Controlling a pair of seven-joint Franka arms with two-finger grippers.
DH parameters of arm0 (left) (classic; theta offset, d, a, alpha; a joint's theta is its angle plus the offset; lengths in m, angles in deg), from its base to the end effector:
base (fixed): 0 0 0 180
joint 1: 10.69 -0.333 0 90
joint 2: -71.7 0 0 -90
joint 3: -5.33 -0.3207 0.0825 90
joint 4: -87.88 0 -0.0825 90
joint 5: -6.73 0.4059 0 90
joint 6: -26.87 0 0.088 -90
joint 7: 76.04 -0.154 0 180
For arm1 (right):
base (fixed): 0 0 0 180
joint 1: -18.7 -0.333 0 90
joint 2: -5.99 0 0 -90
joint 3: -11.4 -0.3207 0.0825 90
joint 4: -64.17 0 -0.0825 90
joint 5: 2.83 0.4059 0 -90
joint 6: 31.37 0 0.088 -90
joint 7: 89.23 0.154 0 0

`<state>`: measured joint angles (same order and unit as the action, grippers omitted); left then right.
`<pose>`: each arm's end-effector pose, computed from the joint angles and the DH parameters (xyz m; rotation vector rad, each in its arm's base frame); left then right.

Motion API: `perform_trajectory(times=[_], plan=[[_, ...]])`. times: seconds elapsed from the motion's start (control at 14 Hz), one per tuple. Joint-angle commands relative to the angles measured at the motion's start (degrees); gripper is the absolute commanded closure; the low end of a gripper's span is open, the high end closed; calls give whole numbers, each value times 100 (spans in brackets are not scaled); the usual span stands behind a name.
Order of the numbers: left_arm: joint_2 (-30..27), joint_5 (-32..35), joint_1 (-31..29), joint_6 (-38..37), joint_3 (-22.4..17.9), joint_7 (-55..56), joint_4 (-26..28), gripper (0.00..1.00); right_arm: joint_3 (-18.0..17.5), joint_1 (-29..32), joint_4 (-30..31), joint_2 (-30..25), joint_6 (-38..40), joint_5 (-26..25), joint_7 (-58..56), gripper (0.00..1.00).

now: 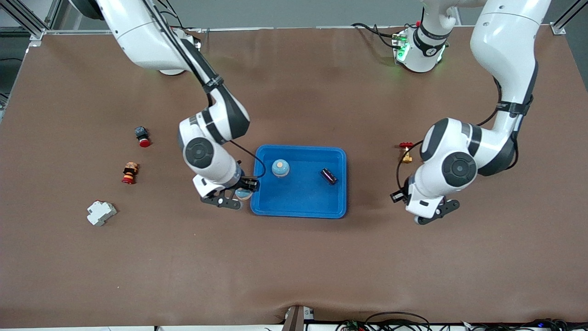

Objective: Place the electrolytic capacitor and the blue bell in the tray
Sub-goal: 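Carry the second capacitor and bell over the blue tray with both grippers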

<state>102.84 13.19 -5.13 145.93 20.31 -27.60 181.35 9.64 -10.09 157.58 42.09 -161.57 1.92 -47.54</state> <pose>0.6559 -0.2197 0.2507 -3.0454 -0.7117 0.1336 0.6109 0.3644 0.1964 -3.0433 0.3880 0.0590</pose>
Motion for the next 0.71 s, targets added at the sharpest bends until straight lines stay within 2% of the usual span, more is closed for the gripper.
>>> perform_trajectory(times=[0.0,0.29,0.43,0.64], plan=[[383,-136,339,-164,-21,656,-732,100,62,-301,-464,406,64,-386,917,100],[884,-119,806,-103,-30,1475,-1436,100,62,-574,-885,810,55,-404,1550,100],[955,-110,982,29,-47,1721,-1455,100,71,-697,-1158,1047,64,-439,1797,100],[1105,-92,1237,389,-83,1994,-1455,100,71,-733,-1177,1101,20,-439,1921,100]])
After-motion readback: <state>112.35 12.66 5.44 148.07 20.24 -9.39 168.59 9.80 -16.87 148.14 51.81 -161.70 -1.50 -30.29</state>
